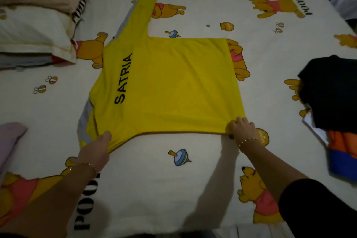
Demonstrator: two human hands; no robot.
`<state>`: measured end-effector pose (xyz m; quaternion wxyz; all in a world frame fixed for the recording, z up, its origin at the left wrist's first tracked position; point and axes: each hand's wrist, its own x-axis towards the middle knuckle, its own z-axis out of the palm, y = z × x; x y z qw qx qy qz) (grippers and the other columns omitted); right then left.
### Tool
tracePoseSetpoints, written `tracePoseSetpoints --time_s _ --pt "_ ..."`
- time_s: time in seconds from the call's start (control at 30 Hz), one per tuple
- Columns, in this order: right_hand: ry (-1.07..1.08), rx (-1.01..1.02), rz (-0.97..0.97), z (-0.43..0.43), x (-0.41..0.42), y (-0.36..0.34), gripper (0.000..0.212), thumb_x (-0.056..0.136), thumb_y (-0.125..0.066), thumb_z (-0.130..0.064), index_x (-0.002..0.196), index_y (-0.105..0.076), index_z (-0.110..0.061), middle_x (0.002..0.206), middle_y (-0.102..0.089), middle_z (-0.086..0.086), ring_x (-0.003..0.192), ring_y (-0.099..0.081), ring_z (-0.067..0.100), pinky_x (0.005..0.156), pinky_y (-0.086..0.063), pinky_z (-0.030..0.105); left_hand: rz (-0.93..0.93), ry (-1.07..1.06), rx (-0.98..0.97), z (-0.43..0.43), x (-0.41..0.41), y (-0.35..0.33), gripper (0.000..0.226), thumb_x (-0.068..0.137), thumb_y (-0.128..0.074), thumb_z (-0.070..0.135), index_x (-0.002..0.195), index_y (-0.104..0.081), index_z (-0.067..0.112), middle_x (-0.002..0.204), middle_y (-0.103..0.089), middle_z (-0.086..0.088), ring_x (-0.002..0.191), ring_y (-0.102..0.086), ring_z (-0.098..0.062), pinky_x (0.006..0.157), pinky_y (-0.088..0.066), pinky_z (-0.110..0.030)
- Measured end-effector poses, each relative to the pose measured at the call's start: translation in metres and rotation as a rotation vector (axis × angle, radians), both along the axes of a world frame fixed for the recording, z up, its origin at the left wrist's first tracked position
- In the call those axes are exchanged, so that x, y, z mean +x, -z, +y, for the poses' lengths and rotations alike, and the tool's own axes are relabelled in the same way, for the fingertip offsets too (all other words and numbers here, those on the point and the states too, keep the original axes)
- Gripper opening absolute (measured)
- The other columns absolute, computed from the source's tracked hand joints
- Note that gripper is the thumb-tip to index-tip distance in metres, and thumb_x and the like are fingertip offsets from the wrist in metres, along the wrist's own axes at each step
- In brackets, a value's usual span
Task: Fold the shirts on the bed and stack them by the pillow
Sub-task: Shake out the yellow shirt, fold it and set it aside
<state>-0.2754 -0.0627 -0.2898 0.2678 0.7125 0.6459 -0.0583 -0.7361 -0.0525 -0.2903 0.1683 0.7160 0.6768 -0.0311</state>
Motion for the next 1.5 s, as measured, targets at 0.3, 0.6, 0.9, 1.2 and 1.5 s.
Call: tracePoseSetpoints --time_s 0.3,0.6,0.9,1.2,1.5 --pt "0.114 0.092 0.154 -0.034 -0.107 -0.008 0.026 0.093 -0.046 -0.011 0.119 -0.047 -0.009 0.12 -0.049 0.012 0.114 -0.047 0.03 0.091 -0.041 0.043 -0.352 -0.094 0.067 -0.031 -0.012 0.002 0.016 0.087 -0.065 0.019 0.087 -0.056 0.006 0.082 -0.052 -0.007 0.078 -0.052 -0.025 0.066 -0.043 -0.036" --pt "0.665 -0.199 0.952 -0.039 -0.309 -0.011 0.052 0.093 -0.05 -0.05 0.063 -0.058 -0.008 0.065 -0.055 0.009 0.068 -0.055 0.023 0.069 -0.039 0.03 0.007 0.279 -0.16 -0.032 -0.092 0.017 0.027 0.06 -0.057 0.028 0.081 -0.068 0.014 0.102 -0.064 -0.009 0.087 -0.063 -0.031 0.075 -0.048 -0.041" --pt "1.139 -0.111 1.209 -0.064 -0.37 0.001 0.03 0.091 -0.055 -0.029 0.066 -0.056 -0.011 0.096 -0.064 0.027 0.092 -0.06 0.036 0.089 -0.05 0.049 -0.189 0.039 -0.477 -0.087 -0.095 -0.016 0.05 0.093 -0.038 0.056 0.06 -0.041 0.019 0.058 -0.043 -0.003 0.059 -0.045 -0.017 0.055 -0.03 -0.028" --pt "1.403 -0.389 1.405 -0.117 -0.315 -0.025 0.063 0.08 -0.061 -0.058 0.123 -0.054 -0.012 0.121 -0.06 0.015 0.108 -0.057 0.033 0.093 -0.048 0.046 -0.799 -0.716 -1.04 -0.158 -0.037 -0.033 0.052 0.099 -0.033 0.046 0.112 -0.061 0.004 0.092 -0.062 -0.003 0.076 -0.057 -0.018 0.062 -0.047 -0.029" --pt "0.749 -0.227 1.352 -0.172 -0.269 -0.044 0.029 0.081 -0.072 -0.022 0.085 -0.071 0.007 0.079 -0.064 0.007 0.081 -0.056 0.013 0.081 -0.044 0.032 -0.767 -0.61 -0.603 -0.17 0.016 -0.016 0.047 0.085 -0.055 0.05 0.105 -0.067 0.009 0.11 -0.061 -0.011 0.102 -0.056 -0.026 0.092 -0.044 -0.035"
